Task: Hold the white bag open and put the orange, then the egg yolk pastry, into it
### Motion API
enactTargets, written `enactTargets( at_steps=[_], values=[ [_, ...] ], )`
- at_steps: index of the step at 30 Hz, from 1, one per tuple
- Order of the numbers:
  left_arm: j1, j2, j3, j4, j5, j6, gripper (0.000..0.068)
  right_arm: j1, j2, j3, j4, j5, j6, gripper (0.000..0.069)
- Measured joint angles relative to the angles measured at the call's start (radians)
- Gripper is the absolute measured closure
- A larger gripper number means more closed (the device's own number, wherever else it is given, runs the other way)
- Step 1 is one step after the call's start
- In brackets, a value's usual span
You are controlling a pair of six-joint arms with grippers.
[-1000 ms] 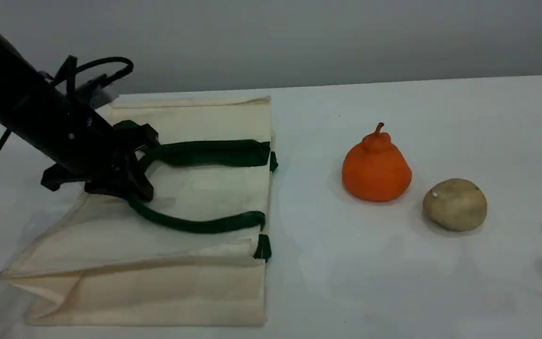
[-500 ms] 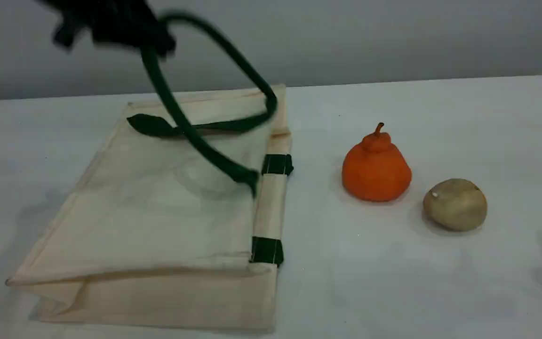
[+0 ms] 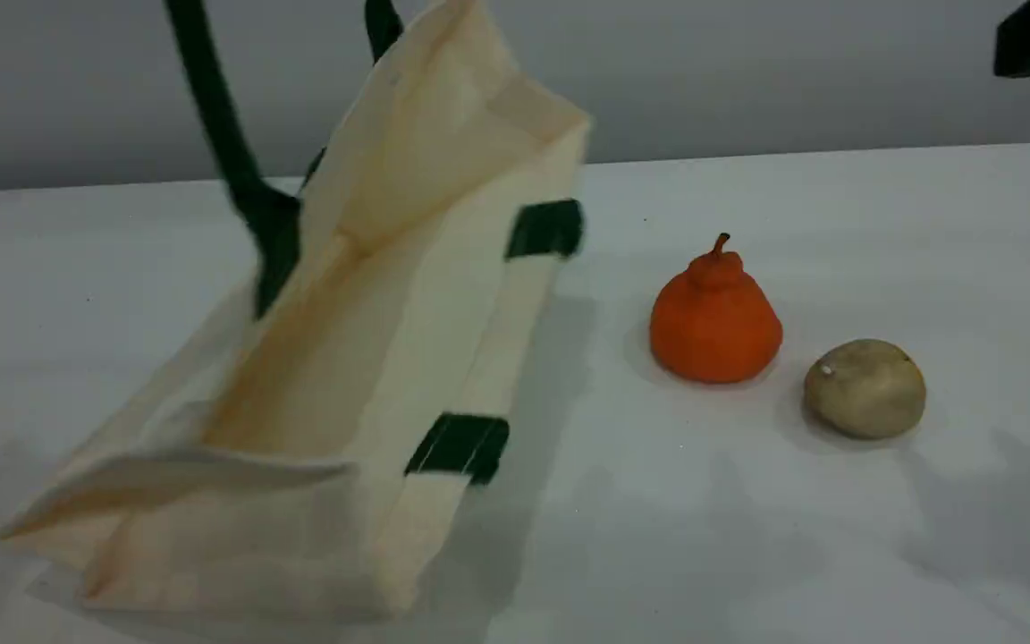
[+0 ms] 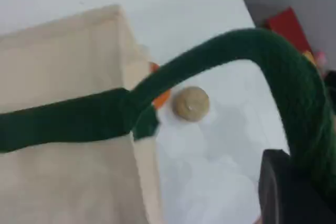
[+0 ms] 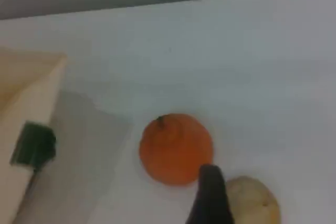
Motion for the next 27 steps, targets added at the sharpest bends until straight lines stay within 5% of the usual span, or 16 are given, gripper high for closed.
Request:
enactTargets(
  at_steps=[10, 27],
  values=[
    [0.000, -0.057, 0.000, 0.120, 0.004, -0.028, 0.0610, 0.083, 0.115, -0.028, -0.002, -0.061, 0.000, 0.0203],
    [0.000, -0.057, 0.000, 0.143, 0.009, -0.031, 0.0610, 0.087, 0.532, -0.313, -0.005, -0.082, -0.001, 0.0203]
  ],
)
